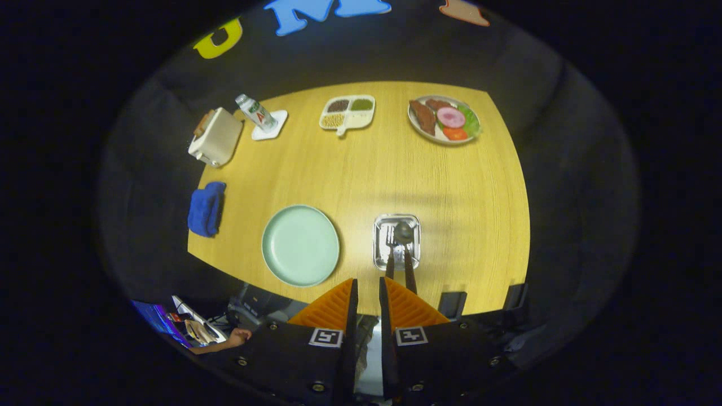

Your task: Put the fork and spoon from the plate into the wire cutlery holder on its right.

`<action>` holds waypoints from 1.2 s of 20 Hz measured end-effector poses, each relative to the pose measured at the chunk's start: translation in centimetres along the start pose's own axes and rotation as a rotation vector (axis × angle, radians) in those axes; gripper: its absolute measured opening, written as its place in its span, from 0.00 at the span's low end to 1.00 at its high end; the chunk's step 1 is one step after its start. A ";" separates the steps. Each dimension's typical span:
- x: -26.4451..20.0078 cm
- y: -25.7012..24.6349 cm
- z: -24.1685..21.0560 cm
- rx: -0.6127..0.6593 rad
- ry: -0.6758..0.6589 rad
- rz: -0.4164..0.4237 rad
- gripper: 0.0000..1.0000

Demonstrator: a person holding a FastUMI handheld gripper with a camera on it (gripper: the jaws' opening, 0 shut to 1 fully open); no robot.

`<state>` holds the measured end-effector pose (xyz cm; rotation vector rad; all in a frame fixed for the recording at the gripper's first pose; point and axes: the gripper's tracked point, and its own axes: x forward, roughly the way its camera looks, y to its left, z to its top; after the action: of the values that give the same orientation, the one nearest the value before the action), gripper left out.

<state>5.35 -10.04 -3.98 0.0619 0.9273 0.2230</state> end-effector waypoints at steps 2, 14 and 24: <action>-1.2 0.9 0.5 -0.014 -0.127 -0.011 0.20; -10.3 8.3 2.5 -0.092 -0.855 -0.164 0.20; -12.5 12.2 2.6 -0.125 -1.090 -0.164 0.48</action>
<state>-1.80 -0.73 9.24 -0.0131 -0.1687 0.0664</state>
